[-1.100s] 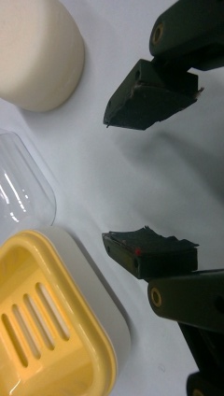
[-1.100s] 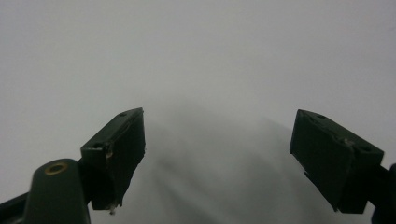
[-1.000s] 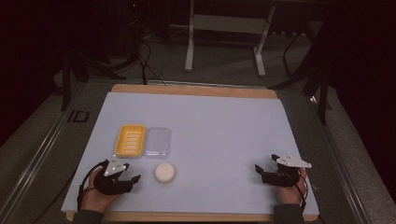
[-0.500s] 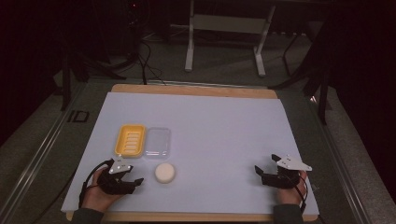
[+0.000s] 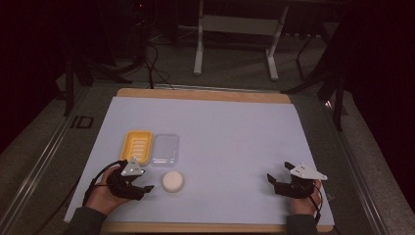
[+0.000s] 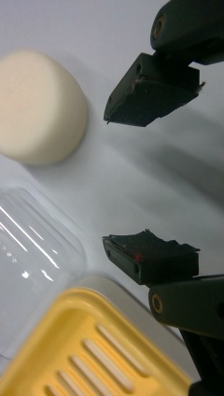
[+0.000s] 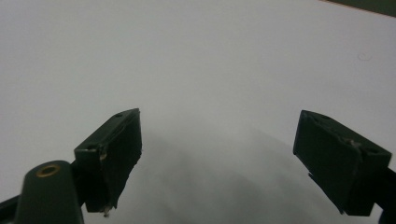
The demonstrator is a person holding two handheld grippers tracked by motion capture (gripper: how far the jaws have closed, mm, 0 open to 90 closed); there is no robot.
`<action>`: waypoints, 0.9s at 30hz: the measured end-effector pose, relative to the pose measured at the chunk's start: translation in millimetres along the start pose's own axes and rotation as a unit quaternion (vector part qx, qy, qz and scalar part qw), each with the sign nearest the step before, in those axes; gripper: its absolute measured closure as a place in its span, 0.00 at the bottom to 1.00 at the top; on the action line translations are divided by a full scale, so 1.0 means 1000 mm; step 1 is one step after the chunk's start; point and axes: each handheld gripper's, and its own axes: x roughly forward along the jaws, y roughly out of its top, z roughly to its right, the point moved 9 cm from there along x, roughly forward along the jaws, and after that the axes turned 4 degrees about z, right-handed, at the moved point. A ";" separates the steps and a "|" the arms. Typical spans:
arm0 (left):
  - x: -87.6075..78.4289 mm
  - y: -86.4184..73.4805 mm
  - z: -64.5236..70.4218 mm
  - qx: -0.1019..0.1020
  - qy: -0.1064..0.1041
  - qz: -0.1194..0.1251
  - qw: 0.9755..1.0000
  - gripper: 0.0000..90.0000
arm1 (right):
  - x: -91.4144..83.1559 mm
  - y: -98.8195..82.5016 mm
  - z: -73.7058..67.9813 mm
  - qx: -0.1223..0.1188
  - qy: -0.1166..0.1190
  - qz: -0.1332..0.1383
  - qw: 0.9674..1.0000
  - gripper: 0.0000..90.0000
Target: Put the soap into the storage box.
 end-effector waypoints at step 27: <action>0.005 0.026 0.012 0.069 -0.042 -0.040 0.996 0.34 | -0.001 0.000 0.001 0.007 0.003 0.002 1.000 0.17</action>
